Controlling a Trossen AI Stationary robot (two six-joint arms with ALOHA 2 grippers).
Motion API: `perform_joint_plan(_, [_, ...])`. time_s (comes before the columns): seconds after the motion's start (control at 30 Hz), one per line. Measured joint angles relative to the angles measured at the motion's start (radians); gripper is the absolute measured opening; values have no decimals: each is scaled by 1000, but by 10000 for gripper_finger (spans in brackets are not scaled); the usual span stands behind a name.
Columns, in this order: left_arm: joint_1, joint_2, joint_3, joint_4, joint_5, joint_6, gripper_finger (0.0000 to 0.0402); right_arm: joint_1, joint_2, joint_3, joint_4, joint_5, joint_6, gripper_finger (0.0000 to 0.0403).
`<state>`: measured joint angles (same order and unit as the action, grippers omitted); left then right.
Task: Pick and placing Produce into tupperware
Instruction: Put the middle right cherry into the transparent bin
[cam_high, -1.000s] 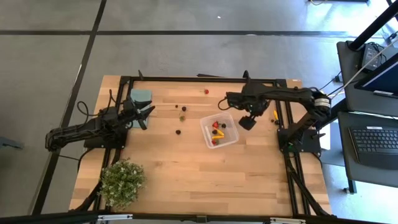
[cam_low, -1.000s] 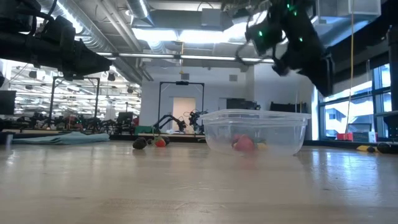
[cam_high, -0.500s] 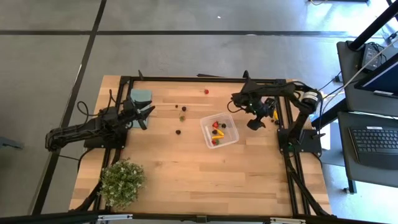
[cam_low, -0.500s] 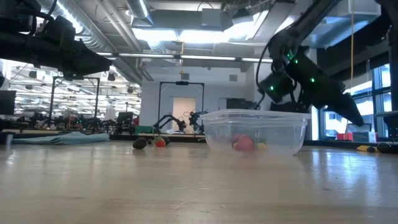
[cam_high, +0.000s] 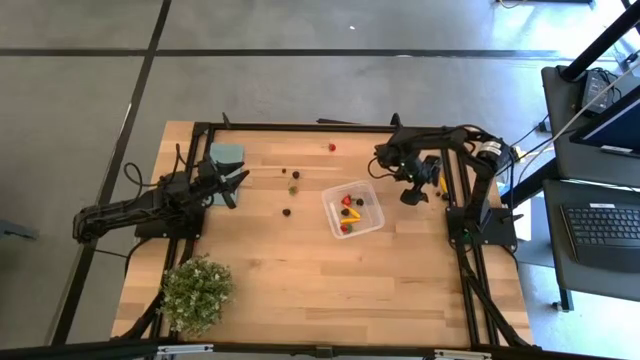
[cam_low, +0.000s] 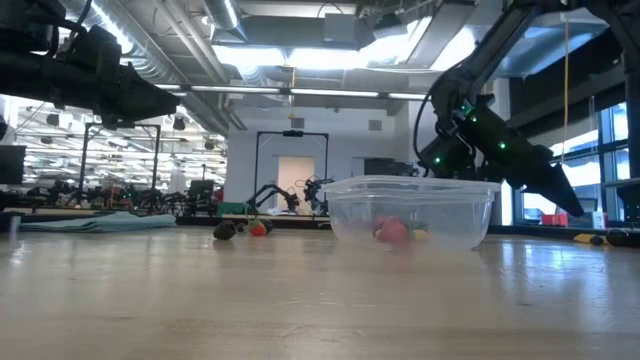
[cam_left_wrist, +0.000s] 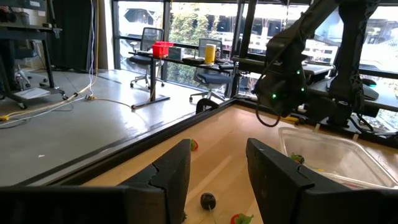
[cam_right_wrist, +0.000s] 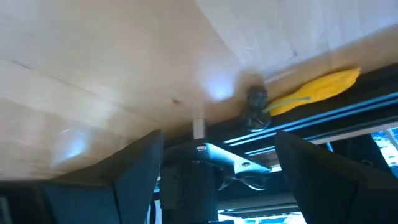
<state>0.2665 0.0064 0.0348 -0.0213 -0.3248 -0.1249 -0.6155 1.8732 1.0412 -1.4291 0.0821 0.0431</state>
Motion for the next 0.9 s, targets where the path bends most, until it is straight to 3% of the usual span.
perform_joint_plan(0.43, [0,0,0,0,0,-2,149,-63,0,0,-4,7,-83,311])
perform_joint_plan(0.63, [0,0,0,0,0,-5,149,-63,0,-3,-12,83,-102,311])
perform_joint_plan(0.9, [0,0,0,0,0,-5,149,-63,0,-159,53,86,-89,311])
